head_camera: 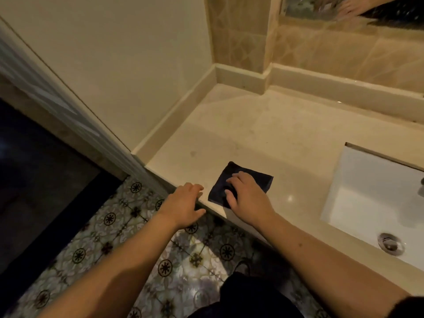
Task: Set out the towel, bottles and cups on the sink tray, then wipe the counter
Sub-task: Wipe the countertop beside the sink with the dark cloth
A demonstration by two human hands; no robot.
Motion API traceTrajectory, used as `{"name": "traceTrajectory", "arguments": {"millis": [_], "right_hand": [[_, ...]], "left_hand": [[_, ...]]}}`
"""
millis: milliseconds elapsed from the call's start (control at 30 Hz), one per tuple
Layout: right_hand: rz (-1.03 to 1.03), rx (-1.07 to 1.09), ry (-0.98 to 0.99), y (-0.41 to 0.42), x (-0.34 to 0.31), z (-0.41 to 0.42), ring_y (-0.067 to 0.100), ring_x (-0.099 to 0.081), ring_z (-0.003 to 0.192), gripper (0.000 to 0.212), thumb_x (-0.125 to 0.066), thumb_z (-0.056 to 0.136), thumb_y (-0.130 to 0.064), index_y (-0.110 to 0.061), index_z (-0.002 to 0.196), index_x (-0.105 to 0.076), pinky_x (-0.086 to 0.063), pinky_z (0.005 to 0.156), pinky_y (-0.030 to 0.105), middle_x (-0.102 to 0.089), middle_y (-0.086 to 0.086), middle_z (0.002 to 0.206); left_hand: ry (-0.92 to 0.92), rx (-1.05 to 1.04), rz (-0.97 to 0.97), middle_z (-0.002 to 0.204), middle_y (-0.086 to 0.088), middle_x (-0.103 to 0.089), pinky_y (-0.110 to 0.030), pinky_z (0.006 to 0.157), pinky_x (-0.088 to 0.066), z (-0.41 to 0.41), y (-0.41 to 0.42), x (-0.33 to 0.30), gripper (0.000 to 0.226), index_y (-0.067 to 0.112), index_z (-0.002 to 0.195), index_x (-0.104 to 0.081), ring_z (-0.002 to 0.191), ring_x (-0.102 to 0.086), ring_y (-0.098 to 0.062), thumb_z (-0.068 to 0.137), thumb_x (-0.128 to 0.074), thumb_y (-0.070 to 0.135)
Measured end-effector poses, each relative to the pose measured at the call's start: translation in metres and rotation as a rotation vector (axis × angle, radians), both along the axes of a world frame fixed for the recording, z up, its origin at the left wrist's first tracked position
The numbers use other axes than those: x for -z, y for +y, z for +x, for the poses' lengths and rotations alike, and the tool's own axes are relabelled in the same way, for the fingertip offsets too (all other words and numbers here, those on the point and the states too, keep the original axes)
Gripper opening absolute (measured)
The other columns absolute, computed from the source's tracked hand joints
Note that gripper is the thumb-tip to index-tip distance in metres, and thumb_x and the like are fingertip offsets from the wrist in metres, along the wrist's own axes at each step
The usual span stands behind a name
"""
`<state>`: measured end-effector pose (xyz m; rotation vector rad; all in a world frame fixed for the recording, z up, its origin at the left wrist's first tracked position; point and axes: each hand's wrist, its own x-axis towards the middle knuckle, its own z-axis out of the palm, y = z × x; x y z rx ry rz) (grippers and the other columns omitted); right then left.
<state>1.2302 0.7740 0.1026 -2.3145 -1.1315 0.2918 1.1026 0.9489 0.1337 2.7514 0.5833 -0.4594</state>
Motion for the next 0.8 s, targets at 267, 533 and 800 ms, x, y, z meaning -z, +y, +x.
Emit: {"name": "traceTrajectory", "arguments": {"millis": [267,533,800], "right_hand": [[-0.14,-0.107,-0.066,0.023,0.048,0.025,0.025,-0.02,0.152,0.055,-0.037,0.102,-0.043,-0.017,0.15,-0.044,-0.003,0.123,0.04,-0.034,0.006,0.162],[-0.184,0.139,-0.056,-0.001,0.055,0.018,0.024,-0.016,0.153,0.064,-0.043,0.097,-0.045,-0.026,0.156,-0.029,-0.014,0.124,0.042,-0.026,0.007,0.165],[-0.39,0.55,-0.021,-0.047,0.059,-0.016,0.025,0.001,0.155,0.061,-0.024,0.104,-0.047,-0.025,0.16,-0.019,-0.007,0.123,0.045,-0.008,0.009,0.168]], "left_hand": [[0.005,0.111,0.047,0.151,-0.004,-0.037,-0.048,0.104,-0.042,0.057,0.037,0.028,0.088,0.023,0.148,-0.033,0.139,-0.032,-0.025,0.076,-0.068,0.057],[0.085,0.29,0.081,0.165,-0.002,-0.013,-0.058,0.117,-0.022,0.109,0.072,0.039,0.129,0.029,0.155,-0.013,0.151,-0.009,-0.026,0.051,-0.047,0.097],[0.101,0.367,0.158,0.159,0.003,0.035,-0.067,0.113,0.006,0.181,0.086,0.067,0.164,0.033,0.145,0.036,0.146,0.032,-0.028,0.016,-0.029,0.111]]}}
